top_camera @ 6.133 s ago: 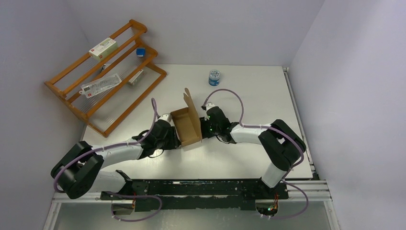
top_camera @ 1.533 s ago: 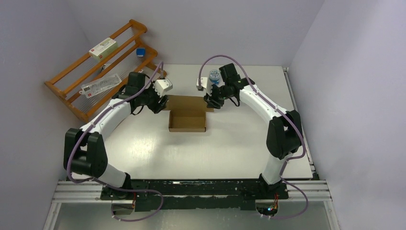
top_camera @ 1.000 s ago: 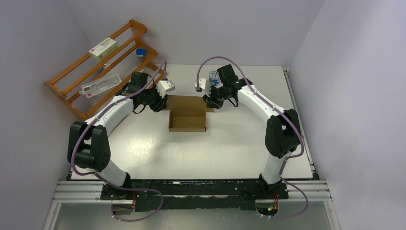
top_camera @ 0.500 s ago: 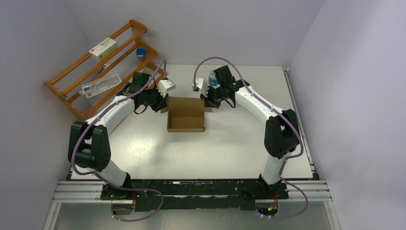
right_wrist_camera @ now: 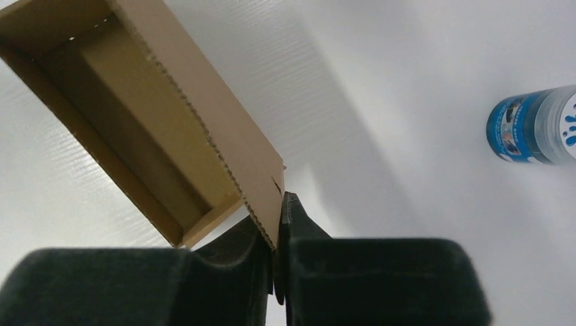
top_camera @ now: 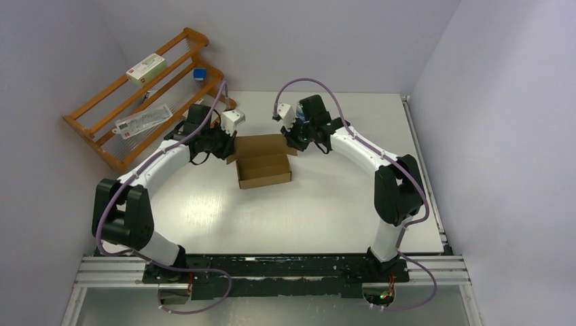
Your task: Fold the paper box
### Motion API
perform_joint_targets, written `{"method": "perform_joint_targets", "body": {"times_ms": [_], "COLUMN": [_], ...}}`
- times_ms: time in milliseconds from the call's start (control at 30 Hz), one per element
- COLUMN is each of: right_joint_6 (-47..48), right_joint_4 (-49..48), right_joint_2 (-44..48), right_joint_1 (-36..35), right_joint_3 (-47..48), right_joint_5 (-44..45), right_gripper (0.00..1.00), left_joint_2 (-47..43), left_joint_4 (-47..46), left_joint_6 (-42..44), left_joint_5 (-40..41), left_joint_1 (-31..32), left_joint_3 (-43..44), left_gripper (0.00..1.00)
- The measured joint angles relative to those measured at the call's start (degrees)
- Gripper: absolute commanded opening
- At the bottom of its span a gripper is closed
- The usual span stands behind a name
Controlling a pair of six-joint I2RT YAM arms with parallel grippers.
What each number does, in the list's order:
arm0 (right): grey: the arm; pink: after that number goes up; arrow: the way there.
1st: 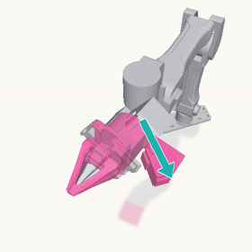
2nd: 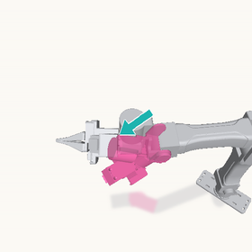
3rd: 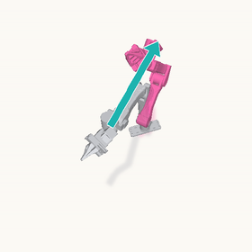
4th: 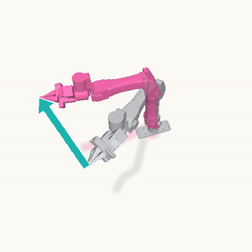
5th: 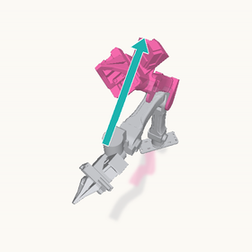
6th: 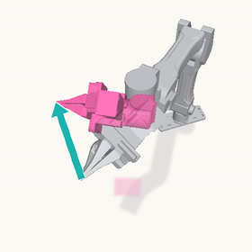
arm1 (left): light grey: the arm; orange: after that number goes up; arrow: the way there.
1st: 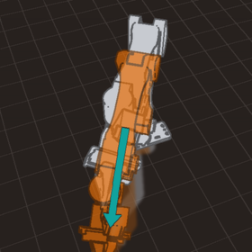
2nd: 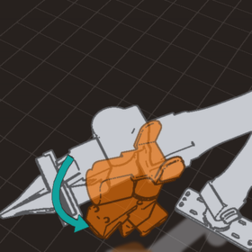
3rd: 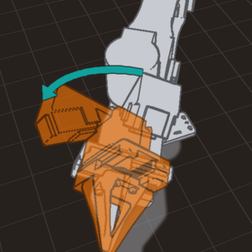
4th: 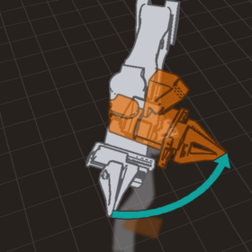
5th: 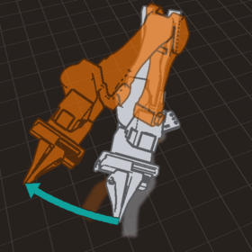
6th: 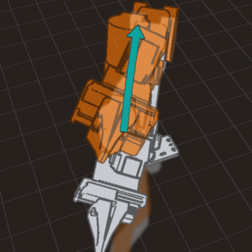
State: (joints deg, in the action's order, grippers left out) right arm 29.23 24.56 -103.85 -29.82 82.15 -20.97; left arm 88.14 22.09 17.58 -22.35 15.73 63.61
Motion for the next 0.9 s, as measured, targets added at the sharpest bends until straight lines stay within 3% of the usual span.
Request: {"method": "perform_joint_targets", "body": {"times_ms": [133, 267, 600, 900], "right_joint_6": [-0.35, 1.9, 5.73, 6.99], "right_joint_4": [-1.14, -0.52, 0.52, 0.63], "right_joint_2": [0.46, 0.79, 0.87, 0.92], "right_joint_1": [-0.31, -0.39, -0.37, -0.35], "right_joint_3": [-1.27, -1.99, -2.16, -2.27], "right_joint_5": [0.98, 1.03, 0.85, 0.79], "right_gripper": [0.22, 0.24, 0.2, 0.16], "left_joint_2": [-2.45, -5.03, -7.41, -6.19], "left_joint_4": [-0.24, -0.61, -1.31, -1.25], "left_joint_6": [-0.57, -0.63, 0.44, 1.9], "left_joint_5": [2.34, 4.76, 9.64, 10.56], "left_joint_1": [0.31, 0.35, 0.5, 0.57], "left_joint_3": [-1.33, -1.49, -3.98, -4.61], "left_gripper": [0.35, 0.43, 0.51, 0.48]}}
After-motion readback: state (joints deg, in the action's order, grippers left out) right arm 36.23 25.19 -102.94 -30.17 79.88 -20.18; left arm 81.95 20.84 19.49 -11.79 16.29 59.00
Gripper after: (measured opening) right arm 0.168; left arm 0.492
